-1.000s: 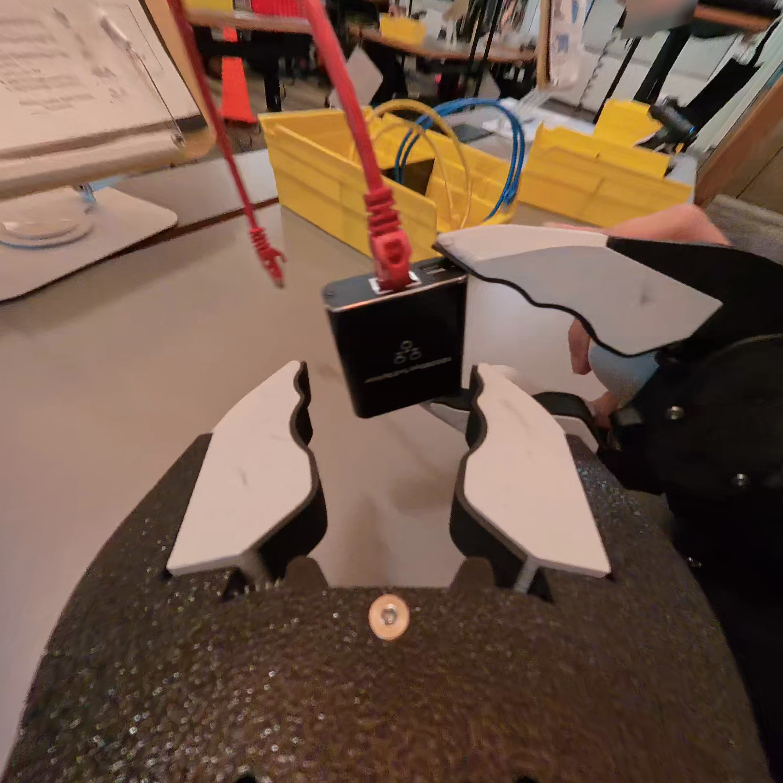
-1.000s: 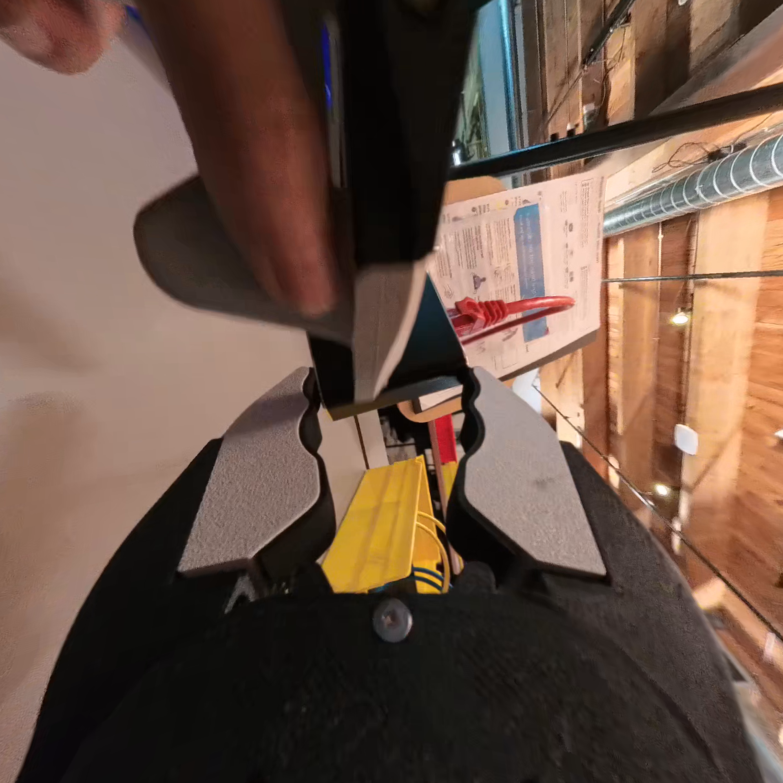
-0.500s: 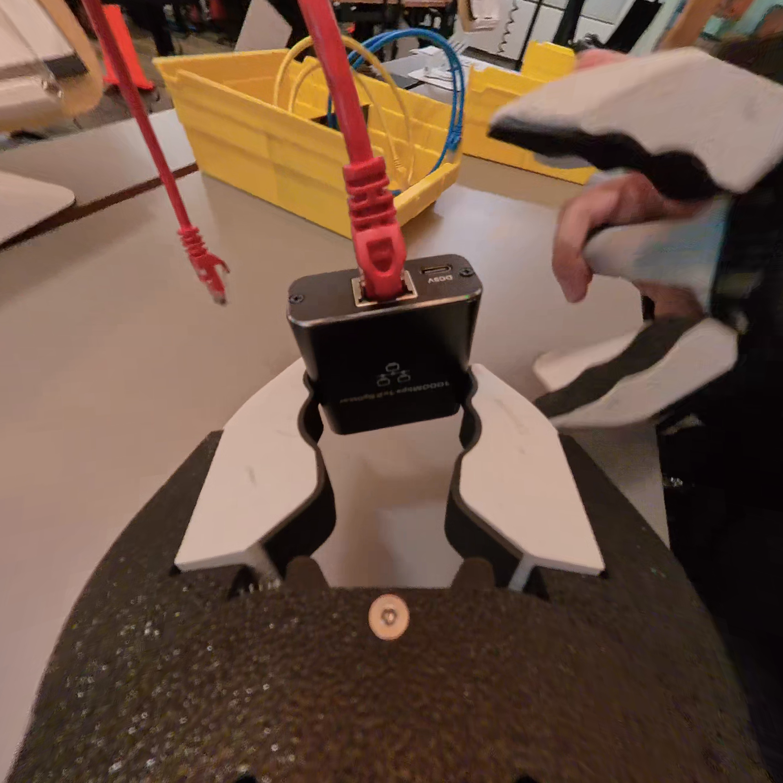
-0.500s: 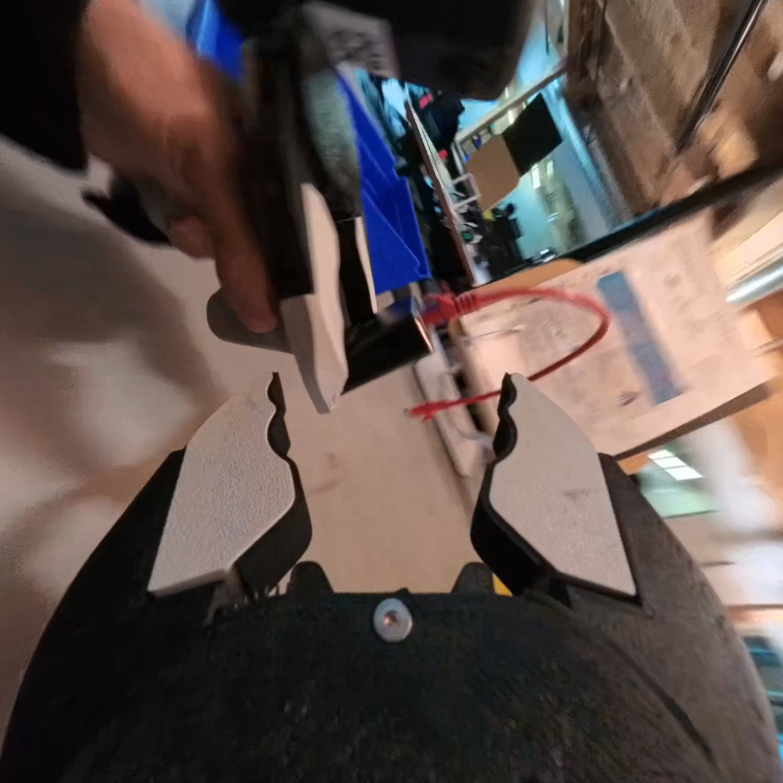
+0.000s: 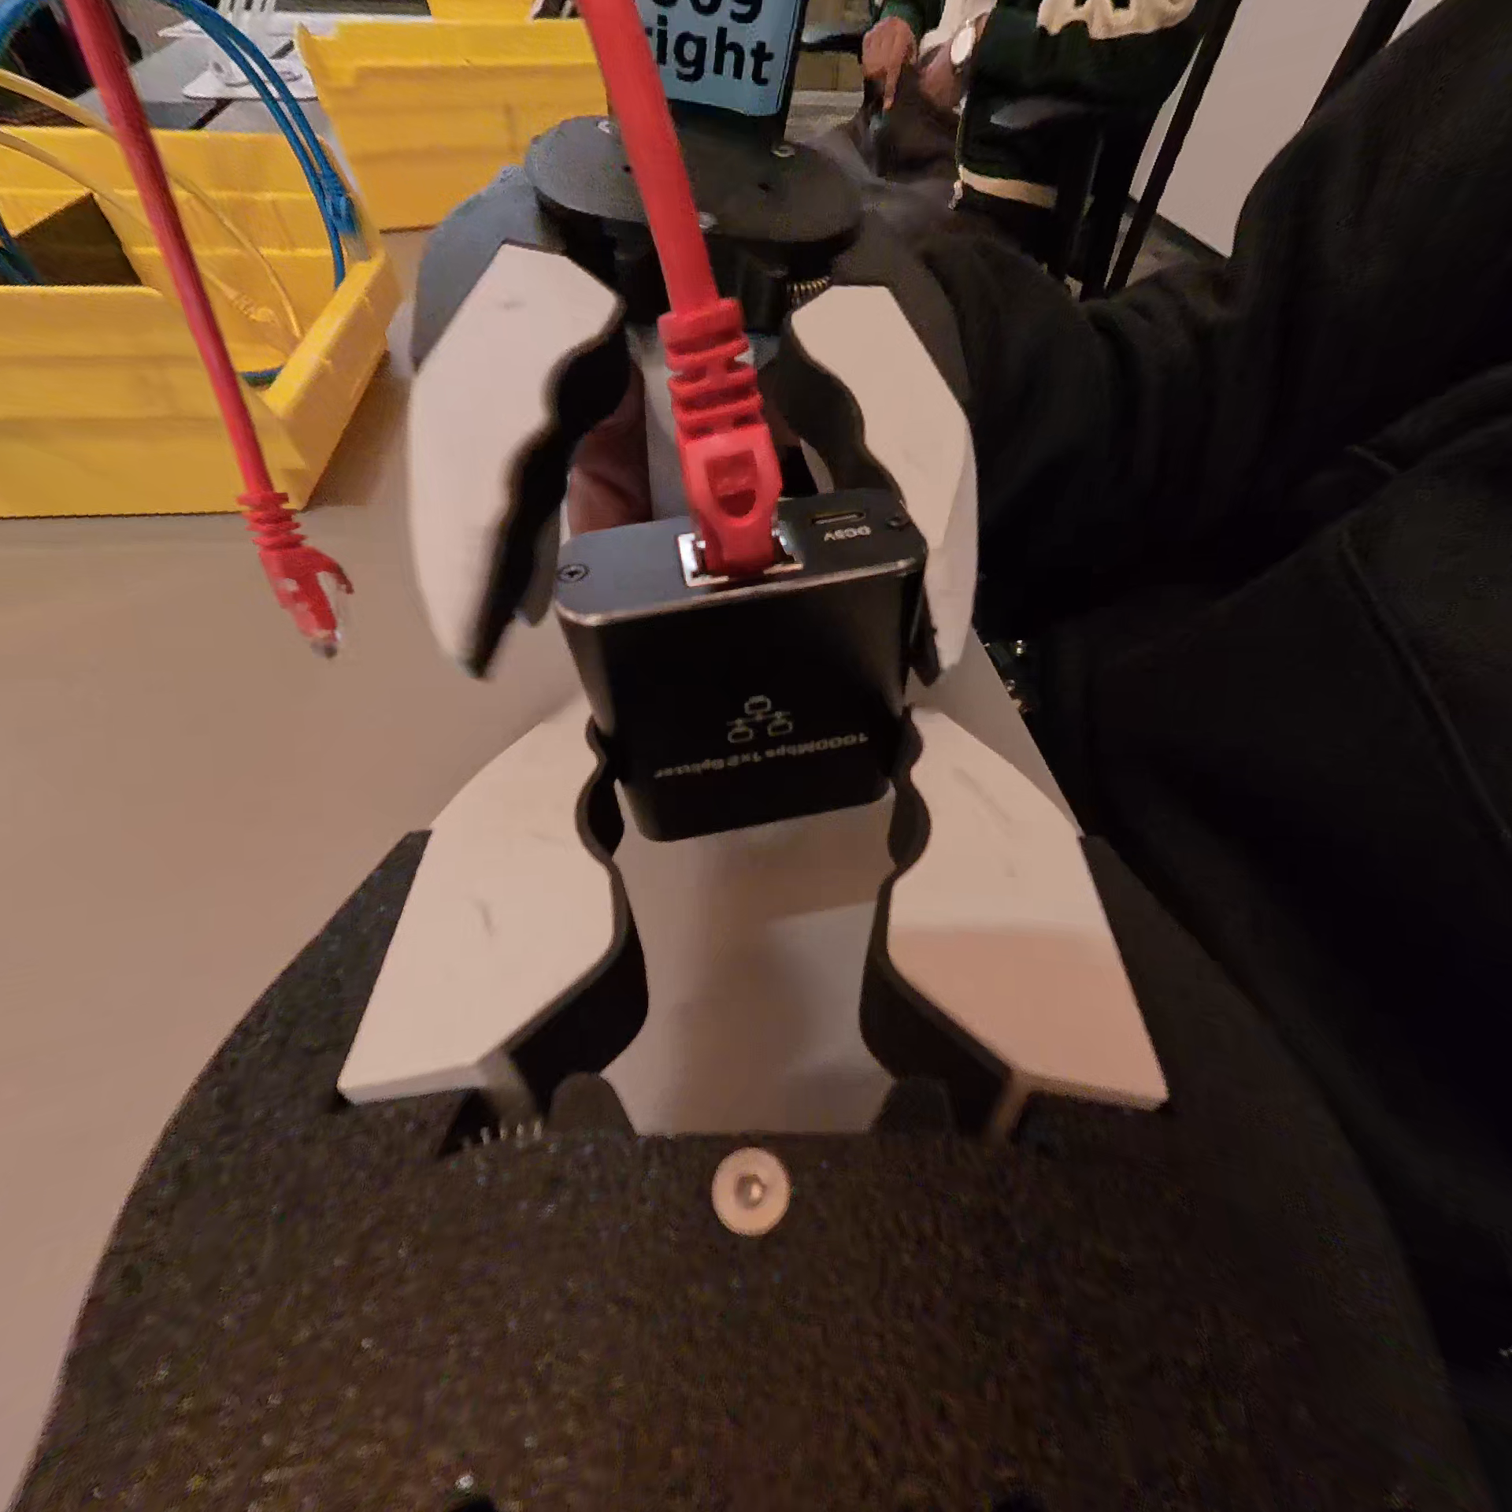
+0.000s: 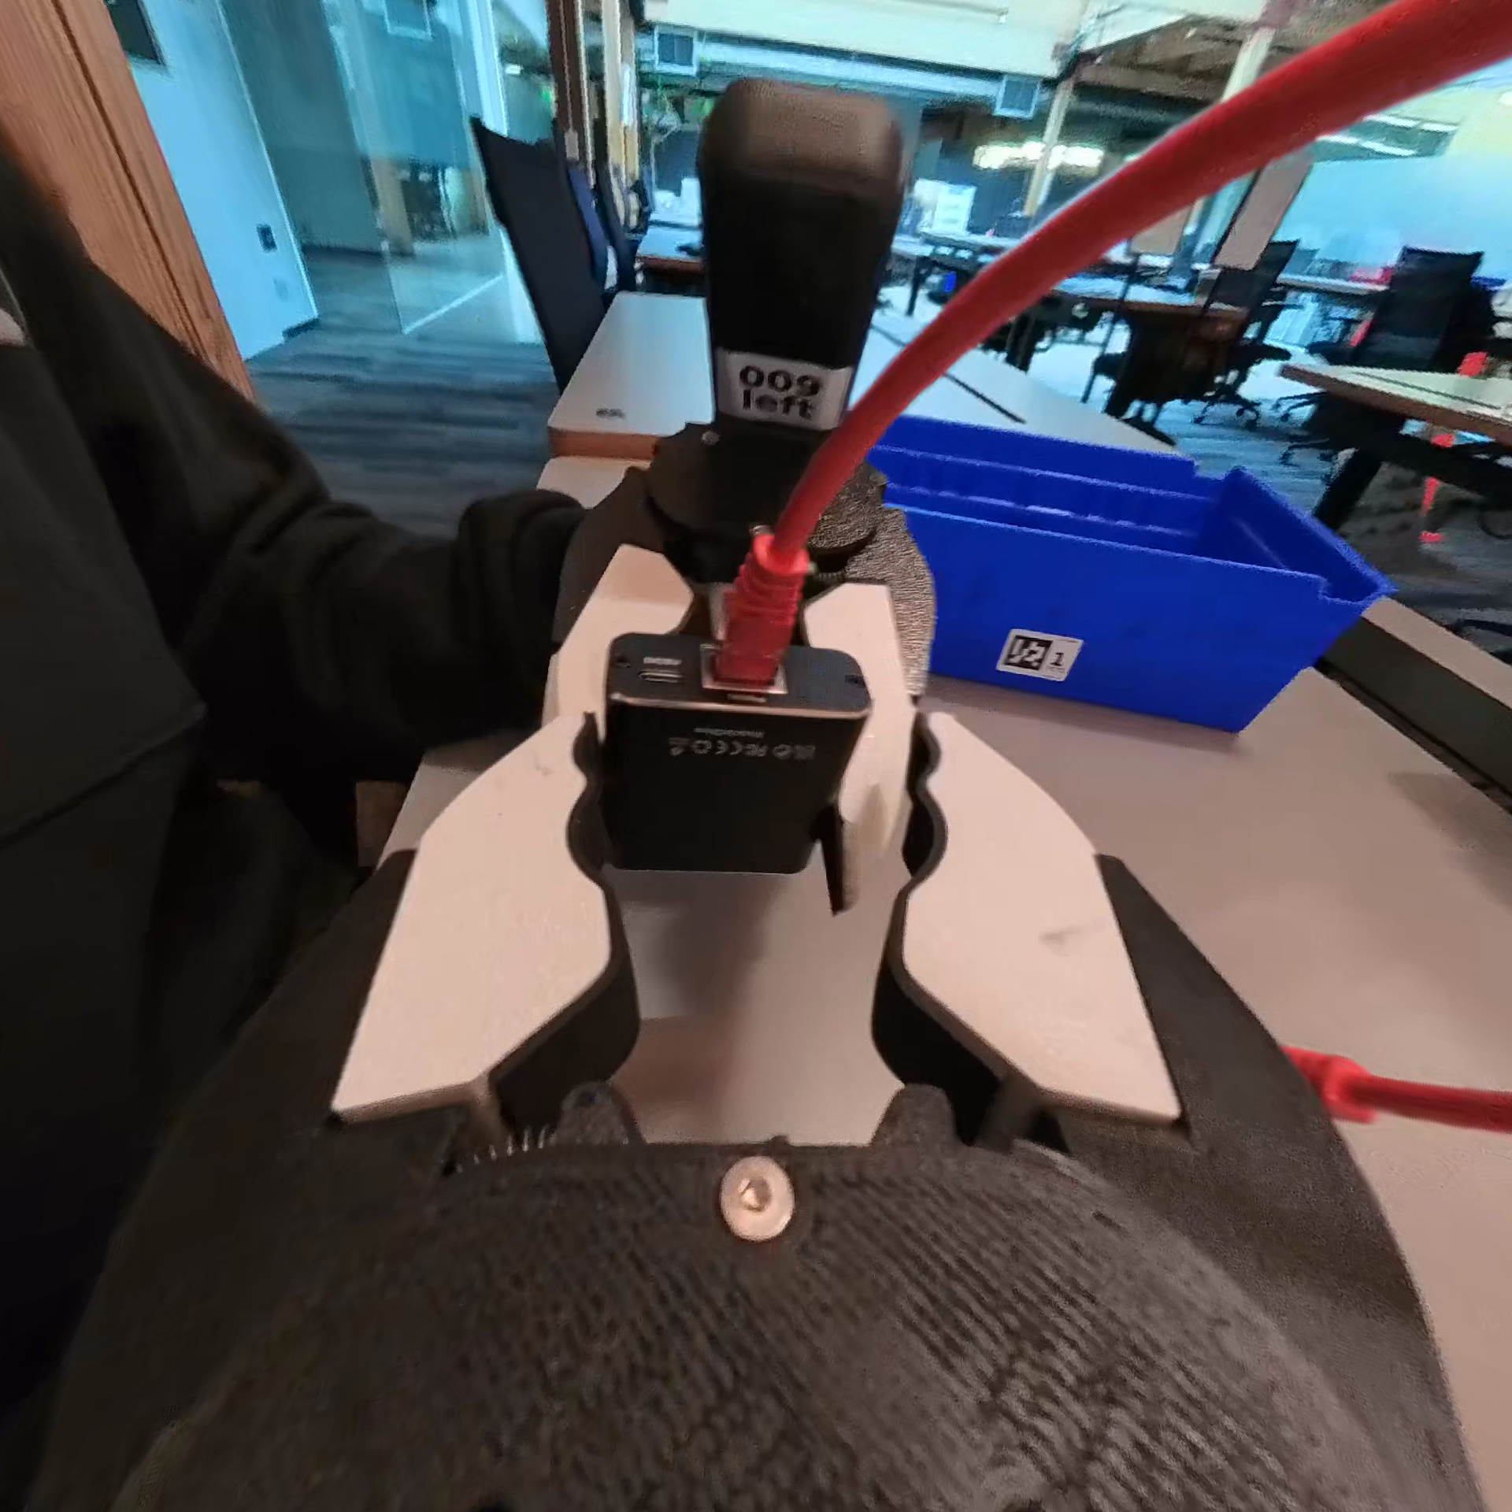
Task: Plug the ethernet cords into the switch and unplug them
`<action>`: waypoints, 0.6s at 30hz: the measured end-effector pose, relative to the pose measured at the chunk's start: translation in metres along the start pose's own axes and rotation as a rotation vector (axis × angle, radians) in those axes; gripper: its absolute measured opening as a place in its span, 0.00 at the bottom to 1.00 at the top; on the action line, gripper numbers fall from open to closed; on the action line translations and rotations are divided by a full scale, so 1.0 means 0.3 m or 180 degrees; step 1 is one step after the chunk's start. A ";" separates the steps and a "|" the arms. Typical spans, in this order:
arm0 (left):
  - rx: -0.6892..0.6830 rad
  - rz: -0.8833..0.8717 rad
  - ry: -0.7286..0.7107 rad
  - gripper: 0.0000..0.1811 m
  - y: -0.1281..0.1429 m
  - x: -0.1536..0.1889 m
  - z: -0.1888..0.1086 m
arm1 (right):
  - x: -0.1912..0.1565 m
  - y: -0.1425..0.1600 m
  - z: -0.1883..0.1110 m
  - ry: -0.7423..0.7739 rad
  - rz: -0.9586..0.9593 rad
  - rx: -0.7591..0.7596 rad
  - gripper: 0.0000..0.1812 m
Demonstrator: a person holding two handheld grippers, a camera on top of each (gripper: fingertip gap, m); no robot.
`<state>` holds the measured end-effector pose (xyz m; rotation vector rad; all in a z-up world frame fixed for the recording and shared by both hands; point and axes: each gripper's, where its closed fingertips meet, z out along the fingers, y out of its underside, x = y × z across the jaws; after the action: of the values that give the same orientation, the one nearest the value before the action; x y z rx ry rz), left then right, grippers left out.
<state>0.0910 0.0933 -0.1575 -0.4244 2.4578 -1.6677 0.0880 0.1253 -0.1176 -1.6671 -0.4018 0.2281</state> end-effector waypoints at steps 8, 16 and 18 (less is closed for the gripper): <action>0.1033 0.0065 -0.0735 0.34 -0.139 -0.098 -0.095 | 0.091 -0.107 -0.063 0.0612 -0.0009 0.0901 0.33; 0.1928 -0.0441 -0.0776 0.43 -0.254 -0.116 -0.098 | 0.136 -0.226 -0.197 0.0974 0.0148 0.2377 0.33; 0.2064 -0.0512 -0.0716 0.43 -0.277 -0.106 -0.072 | 0.127 -0.228 -0.180 0.0915 0.0188 0.2465 0.33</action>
<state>0.1281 0.0935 -0.0738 -0.6737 1.6366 -2.2026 0.1343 0.0972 -0.0395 -0.9265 -0.0258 0.1546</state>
